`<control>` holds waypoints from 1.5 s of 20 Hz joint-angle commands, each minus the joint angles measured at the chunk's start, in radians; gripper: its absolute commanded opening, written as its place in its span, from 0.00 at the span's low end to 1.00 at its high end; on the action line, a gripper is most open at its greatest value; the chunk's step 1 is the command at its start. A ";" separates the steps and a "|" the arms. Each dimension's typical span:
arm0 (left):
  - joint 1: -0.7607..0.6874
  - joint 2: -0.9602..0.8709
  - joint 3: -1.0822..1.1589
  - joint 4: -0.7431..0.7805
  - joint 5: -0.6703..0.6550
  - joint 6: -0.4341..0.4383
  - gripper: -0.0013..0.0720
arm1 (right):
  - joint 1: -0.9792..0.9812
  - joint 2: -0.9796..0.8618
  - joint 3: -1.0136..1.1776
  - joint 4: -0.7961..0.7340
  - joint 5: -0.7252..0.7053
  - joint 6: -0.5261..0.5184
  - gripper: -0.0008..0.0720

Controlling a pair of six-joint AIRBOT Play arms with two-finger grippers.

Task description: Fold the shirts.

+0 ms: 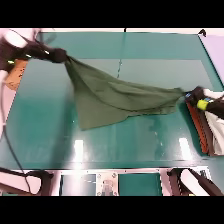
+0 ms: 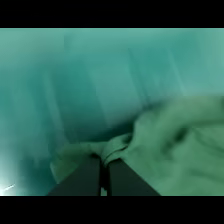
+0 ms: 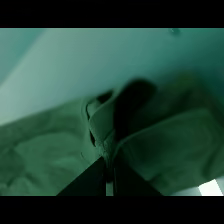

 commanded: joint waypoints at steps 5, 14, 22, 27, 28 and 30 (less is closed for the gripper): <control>0.042 -0.117 0.121 -0.013 -0.225 -0.124 0.74 | 0.035 -0.369 0.186 -0.001 0.027 -0.122 0.06; 0.140 0.100 0.016 0.078 -0.634 -0.252 0.05 | -0.055 -0.370 0.396 -0.056 0.259 -0.114 0.41; 0.140 0.568 -0.978 -0.034 -0.192 -0.240 0.80 | -0.076 -0.372 0.396 -0.066 0.262 -0.114 0.41; 0.118 0.504 -1.189 -0.351 0.031 -0.054 0.80 | -0.076 -0.372 0.396 -0.066 0.248 -0.115 0.41; 0.086 0.481 -1.188 -0.360 0.058 -0.053 0.80 | -0.076 -0.372 0.396 -0.066 0.244 -0.115 0.41; 0.008 0.431 -1.188 -0.419 0.146 -0.049 0.80 | -0.076 -0.372 0.396 -0.066 0.240 -0.115 0.41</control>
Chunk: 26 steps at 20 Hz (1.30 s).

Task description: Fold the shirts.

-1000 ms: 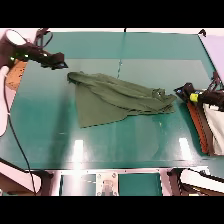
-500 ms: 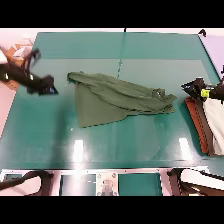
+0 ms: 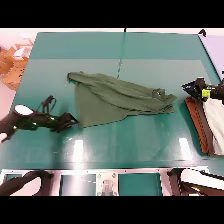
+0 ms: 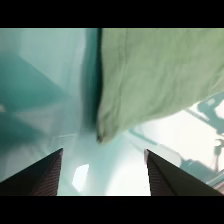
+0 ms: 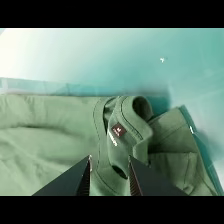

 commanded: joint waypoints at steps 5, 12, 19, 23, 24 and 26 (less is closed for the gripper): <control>-0.119 -0.110 -0.031 -0.211 0.205 0.080 0.61 | -0.002 -0.001 0.001 -0.001 -0.013 -0.004 0.41; -0.025 -0.111 0.091 -0.111 0.115 0.158 0.05 | -0.007 0.000 0.001 -0.039 -0.004 -0.003 0.41; 0.298 -0.113 0.296 0.157 -0.107 0.068 0.05 | -0.019 -0.001 -0.088 -0.224 0.075 -0.003 0.41; 0.298 -0.114 0.295 0.156 -0.097 0.096 0.05 | -0.001 -0.001 -0.278 -0.208 0.074 -0.008 0.41; 0.298 -0.114 0.296 0.156 -0.096 0.097 0.05 | 0.018 -0.001 -0.323 -0.194 0.061 -0.011 0.41; 0.298 -0.114 0.296 0.156 -0.097 0.096 0.05 | 0.068 -0.001 -0.390 -0.179 0.031 -0.011 0.41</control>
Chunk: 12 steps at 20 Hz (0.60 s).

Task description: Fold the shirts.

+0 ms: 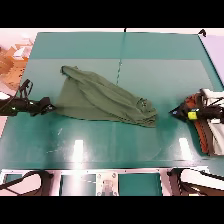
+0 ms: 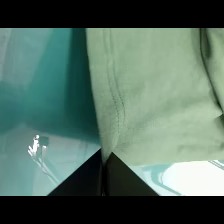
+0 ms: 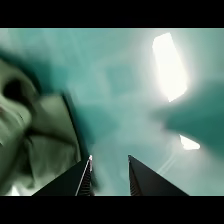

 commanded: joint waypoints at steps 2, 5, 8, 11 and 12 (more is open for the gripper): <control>0.010 0.000 0.005 0.009 -0.006 0.006 0.05 | 0.108 -0.001 -0.138 0.016 -0.049 -0.002 0.41; 0.010 0.000 0.005 0.009 -0.017 0.006 0.05 | 0.193 -0.001 -0.145 0.016 -0.050 -0.002 0.41; 0.010 0.000 0.005 0.009 -0.036 0.006 0.05 | 0.241 -0.001 -0.145 0.016 -0.037 -0.002 0.41; 0.010 0.000 0.005 0.008 -0.039 0.006 0.05 | 0.264 -0.002 -0.146 0.044 -0.041 0.001 0.40; 0.010 0.000 0.005 0.001 -0.039 0.007 0.05 | 0.263 -0.002 -0.145 0.089 -0.041 -0.011 0.26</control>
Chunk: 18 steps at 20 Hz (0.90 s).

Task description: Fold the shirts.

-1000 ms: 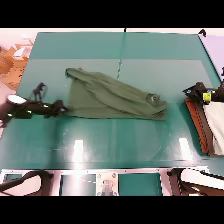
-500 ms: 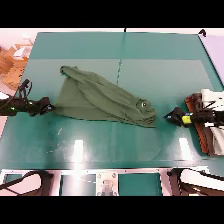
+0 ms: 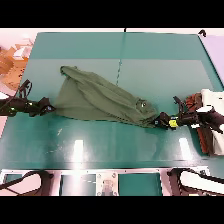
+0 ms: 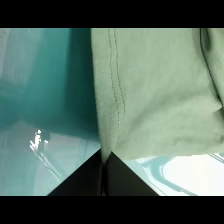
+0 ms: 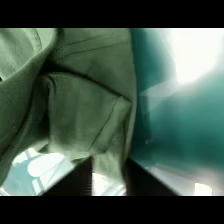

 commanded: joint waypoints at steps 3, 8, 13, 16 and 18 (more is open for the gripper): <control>0.001 0.008 0.046 -0.089 -0.072 0.023 0.05 | 0.021 0.000 0.032 0.268 0.050 -0.110 0.03; 0.001 0.117 0.495 -0.222 -0.312 0.016 0.05 | -0.035 0.152 0.492 0.568 0.280 -0.049 0.03; 0.001 0.255 1.126 -0.260 -0.162 -0.019 0.05 | -0.225 0.314 1.131 0.608 0.184 0.153 0.03; 0.001 0.303 1.390 -0.260 -0.058 -0.048 0.05 | -0.381 0.388 1.355 0.608 0.058 0.222 0.03; 0.001 0.360 1.403 -0.248 0.020 -0.043 0.05 | -0.493 0.434 1.439 0.608 -0.032 0.254 0.03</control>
